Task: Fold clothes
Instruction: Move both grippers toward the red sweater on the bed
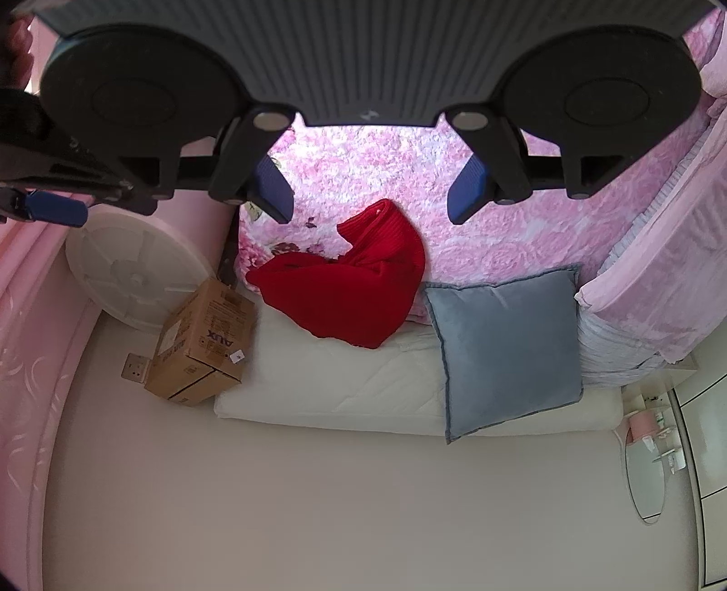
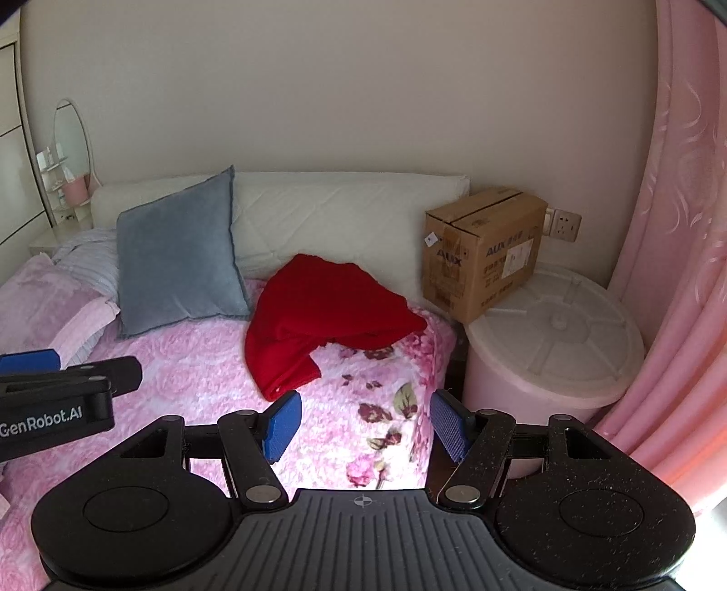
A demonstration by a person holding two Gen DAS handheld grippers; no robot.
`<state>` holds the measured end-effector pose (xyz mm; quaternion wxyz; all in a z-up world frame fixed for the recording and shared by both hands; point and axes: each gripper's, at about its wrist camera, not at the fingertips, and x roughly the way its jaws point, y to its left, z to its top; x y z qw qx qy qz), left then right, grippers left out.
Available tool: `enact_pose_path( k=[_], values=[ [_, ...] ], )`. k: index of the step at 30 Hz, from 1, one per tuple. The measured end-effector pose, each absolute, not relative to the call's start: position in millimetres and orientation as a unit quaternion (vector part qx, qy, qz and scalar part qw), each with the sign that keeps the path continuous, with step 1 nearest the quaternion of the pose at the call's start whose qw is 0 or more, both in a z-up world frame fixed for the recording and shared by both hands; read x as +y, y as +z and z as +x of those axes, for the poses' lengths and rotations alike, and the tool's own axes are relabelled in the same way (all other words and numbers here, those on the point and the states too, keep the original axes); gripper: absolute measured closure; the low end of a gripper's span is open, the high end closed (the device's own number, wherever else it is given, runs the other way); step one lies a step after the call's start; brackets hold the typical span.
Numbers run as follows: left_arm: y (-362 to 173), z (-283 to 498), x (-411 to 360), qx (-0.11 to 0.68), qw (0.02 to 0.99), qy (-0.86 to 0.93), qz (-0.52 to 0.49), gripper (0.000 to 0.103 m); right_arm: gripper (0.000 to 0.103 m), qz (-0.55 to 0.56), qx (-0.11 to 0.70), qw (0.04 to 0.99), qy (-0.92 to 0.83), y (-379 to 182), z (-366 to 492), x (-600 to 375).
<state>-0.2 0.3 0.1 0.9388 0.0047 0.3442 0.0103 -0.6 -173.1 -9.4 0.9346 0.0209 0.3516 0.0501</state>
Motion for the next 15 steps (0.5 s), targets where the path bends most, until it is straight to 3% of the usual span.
enact_pose_path(
  k=[15],
  values=[
    [2.4,-8.2,15.7,0.339,0.941,0.015,0.001,0.031,0.037,0.013,0.342,0.938,0.058,-0.5,8.7,-173.4]
  ],
)
